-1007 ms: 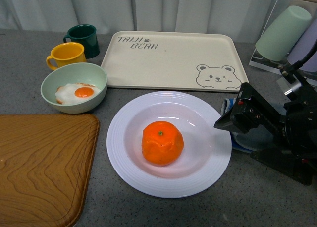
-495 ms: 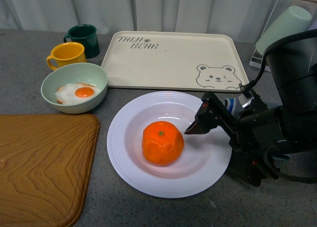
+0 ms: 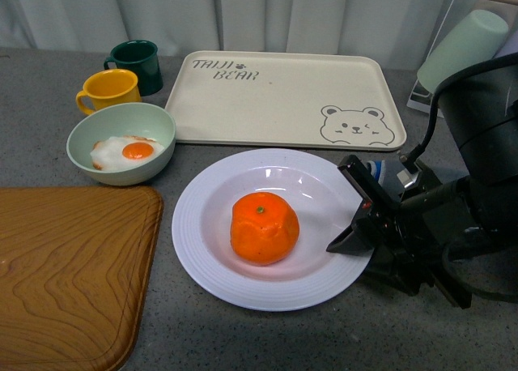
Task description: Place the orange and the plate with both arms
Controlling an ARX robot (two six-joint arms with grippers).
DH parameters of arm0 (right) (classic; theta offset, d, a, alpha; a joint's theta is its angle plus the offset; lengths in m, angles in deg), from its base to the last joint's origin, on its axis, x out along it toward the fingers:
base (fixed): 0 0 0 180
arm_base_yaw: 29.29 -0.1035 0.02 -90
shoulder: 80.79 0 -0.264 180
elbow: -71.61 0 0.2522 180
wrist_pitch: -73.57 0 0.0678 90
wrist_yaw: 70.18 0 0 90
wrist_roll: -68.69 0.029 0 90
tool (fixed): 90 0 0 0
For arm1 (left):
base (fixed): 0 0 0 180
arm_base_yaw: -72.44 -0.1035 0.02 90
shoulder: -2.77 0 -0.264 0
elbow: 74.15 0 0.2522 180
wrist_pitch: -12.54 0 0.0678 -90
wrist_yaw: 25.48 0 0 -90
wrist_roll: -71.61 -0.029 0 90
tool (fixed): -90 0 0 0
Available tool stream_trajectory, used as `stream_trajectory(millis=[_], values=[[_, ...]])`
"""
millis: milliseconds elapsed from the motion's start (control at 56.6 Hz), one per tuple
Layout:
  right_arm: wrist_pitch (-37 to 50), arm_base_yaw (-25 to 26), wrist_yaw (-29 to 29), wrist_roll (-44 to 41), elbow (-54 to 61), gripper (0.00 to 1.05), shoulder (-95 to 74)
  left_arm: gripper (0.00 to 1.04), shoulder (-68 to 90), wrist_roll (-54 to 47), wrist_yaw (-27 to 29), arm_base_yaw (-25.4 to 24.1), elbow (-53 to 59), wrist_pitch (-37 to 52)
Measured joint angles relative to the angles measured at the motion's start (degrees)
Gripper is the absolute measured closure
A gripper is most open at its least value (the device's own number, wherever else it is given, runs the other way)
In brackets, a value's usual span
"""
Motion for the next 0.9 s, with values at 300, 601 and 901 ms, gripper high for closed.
stream_trajectory(millis=[300,601,901], values=[[12.22,1.88,-4.28,3.45,5.42,1.01,3.34,0.07,0.0,0.0,0.0,0.0,0.0,0.0],[23.37,4.33,-8.94,5.03,3.89,1.01,4.74,0.07,0.0,0.0,0.0,0.0,0.0,0.0],[16.0,5.6,-7.13,4.57,-15.63,1.01,-7.04,0.07,0.0,0.0,0.0,0.0,0.0,0.0]])
